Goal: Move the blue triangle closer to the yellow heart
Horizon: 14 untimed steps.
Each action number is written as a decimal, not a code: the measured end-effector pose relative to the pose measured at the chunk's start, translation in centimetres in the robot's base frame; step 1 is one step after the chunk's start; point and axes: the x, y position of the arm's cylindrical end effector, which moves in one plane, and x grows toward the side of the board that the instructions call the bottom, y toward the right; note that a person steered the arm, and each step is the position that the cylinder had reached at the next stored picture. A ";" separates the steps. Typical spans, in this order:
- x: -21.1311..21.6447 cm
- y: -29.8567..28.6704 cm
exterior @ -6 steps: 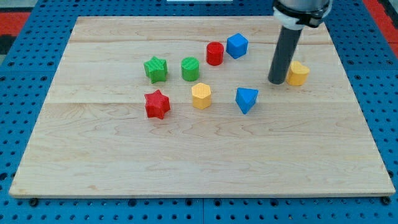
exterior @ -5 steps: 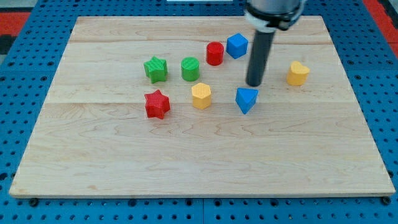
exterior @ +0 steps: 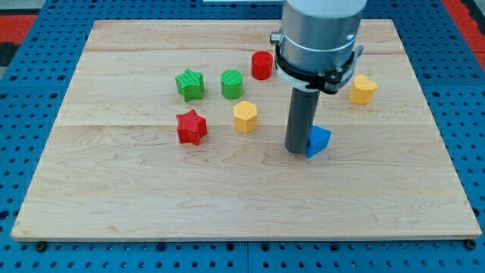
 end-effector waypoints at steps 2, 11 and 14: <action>-0.5 2.9; -1.1 11.7; -4.9 11.6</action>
